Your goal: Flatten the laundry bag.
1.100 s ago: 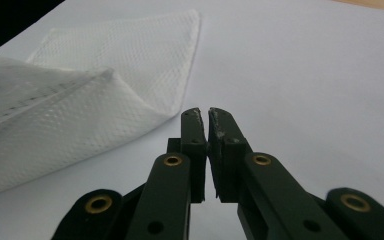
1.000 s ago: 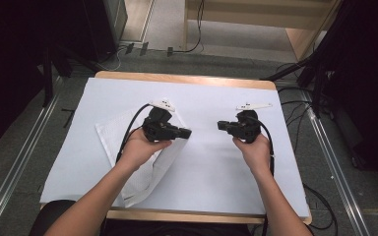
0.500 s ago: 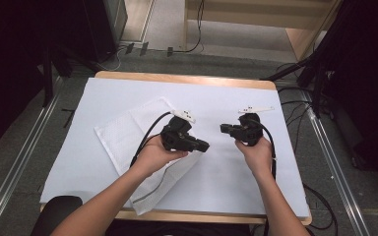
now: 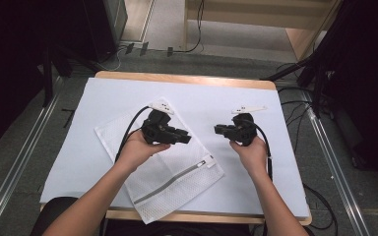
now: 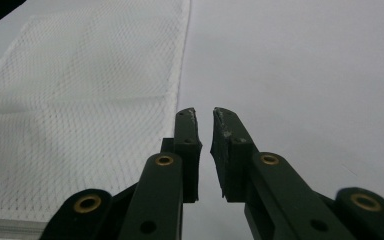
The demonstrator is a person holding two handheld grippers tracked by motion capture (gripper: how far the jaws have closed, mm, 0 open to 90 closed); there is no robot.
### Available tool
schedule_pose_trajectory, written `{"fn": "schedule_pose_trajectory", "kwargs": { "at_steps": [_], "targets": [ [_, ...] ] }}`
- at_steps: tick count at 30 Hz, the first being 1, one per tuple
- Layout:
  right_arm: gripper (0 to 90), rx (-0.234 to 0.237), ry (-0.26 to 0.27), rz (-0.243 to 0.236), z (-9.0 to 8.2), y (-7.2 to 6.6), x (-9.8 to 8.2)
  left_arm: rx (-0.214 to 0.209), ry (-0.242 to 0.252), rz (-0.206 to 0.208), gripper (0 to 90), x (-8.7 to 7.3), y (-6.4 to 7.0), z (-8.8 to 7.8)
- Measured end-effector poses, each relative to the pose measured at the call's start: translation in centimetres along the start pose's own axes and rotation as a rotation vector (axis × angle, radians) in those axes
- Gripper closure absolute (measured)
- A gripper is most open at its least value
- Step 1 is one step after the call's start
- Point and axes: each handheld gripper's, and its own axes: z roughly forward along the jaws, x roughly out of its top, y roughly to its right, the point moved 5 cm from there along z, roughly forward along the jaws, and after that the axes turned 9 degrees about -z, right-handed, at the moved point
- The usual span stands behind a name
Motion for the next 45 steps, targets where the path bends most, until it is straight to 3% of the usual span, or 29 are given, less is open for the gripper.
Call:
{"fn": "schedule_pose_trajectory", "kwargs": {
  "at_steps": [12, 19, 33, 45],
  "targets": [
    [71.4, 0.036, -0.025, -0.056, 2.2, -1.1, 0.8, 0.135, 0.029, -0.086, 58.9, -2.8, -4.1, -3.5],
    [63.9, 0.048, -0.039, -0.074, 3.5, -1.4, 1.2, 0.222, 0.029, -0.109, 52.8, -4.2, -5.9, -5.2],
    [63.1, 0.068, -0.076, -0.087, 7.1, -2.0, 2.1, 0.291, 0.088, -0.206, 47.0, -6.5, -9.2, -8.5],
    [61.2, 0.056, -0.113, -0.090, 10.7, -2.1, 2.2, 0.334, 0.149, -0.244, 46.5, -7.1, -11.2, -10.6]
  ]
}}
